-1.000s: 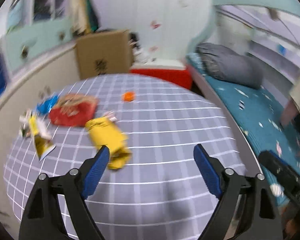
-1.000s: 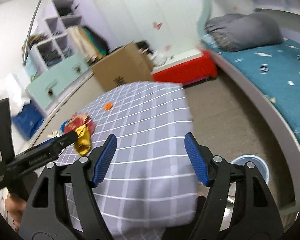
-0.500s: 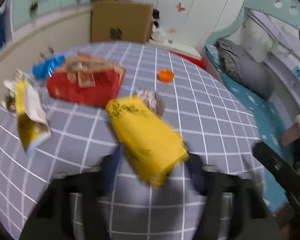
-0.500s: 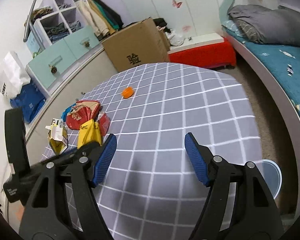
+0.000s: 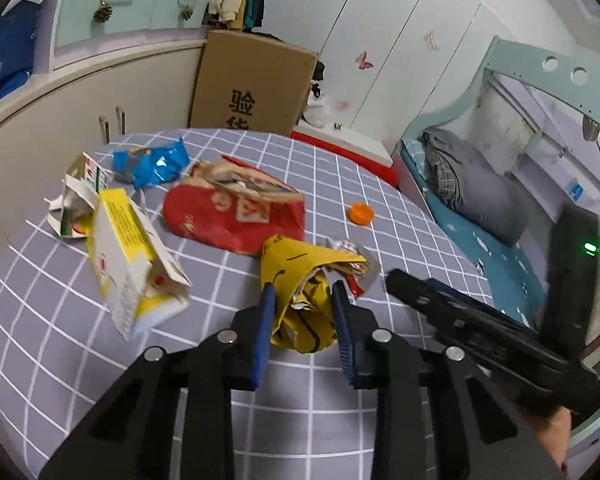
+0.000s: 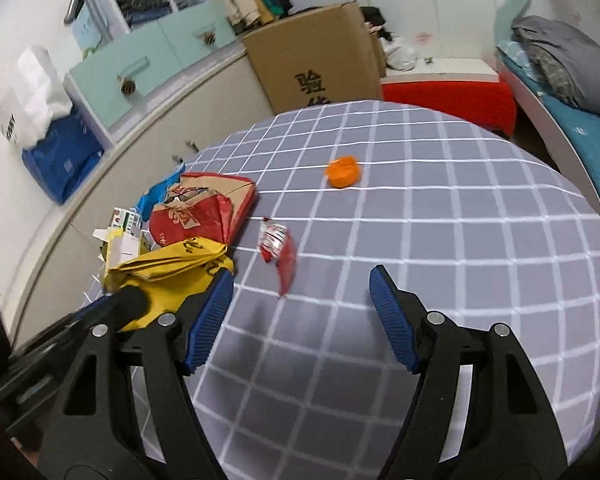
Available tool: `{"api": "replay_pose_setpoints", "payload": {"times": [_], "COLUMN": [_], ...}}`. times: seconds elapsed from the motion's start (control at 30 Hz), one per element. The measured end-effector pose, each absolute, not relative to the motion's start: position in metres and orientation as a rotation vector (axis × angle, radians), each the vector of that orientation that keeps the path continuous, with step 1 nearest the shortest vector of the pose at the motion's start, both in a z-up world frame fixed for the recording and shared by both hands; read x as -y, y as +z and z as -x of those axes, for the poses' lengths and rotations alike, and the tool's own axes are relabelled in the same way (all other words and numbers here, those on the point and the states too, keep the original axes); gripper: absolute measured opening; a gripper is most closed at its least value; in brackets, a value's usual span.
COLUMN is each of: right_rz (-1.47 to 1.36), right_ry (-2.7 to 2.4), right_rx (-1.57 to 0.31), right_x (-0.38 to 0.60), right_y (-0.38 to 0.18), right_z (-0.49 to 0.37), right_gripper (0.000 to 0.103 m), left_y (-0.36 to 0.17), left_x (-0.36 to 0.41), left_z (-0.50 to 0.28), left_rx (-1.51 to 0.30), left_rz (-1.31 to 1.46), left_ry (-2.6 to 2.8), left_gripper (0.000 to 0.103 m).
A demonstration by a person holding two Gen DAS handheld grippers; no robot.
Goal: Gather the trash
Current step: 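Grasp the small red-white packet with the right gripper while the left gripper holds the yellow bag, then carry both items over the bucket and open both grippers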
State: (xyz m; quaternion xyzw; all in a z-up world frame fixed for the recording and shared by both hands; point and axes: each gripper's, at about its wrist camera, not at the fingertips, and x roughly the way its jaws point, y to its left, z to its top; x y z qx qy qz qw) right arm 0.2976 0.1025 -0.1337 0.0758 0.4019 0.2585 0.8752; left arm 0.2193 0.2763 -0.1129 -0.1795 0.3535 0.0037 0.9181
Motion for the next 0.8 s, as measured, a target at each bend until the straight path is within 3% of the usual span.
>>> {"api": "replay_pose_setpoints", "payload": {"times": [0.17,0.2,0.23,0.43,0.8], "right_rz": [-0.088,-0.083,-0.067,-0.035,-0.205], "right_ry": [0.53,0.523,0.529,0.559,0.658], "right_rx": [-0.862,-0.865,-0.879,-0.909,-0.788], "right_x": [-0.131,-0.133,-0.137,-0.143,-0.073], "right_y": [-0.14,-0.142,-0.144,-0.153,-0.119], "right_z": [-0.318,-0.32,-0.325,-0.325,-0.274], "right_gripper": [0.068,0.064,0.049,0.016,0.015], "left_y": [-0.11,-0.11,-0.109,-0.105,-0.077], "left_x": [-0.281,-0.283,-0.283,-0.282,-0.242], "left_z": [-0.216,-0.215,-0.214,-0.219,-0.192], "left_rx": [-0.705,-0.698,-0.694,-0.683,-0.606], "left_rz": [0.365,0.375,0.371,0.356,0.333], "left_ry": [0.033,0.035,0.04,0.05,-0.006], "left_gripper": [0.025,0.025,0.025,0.024,0.022]}}
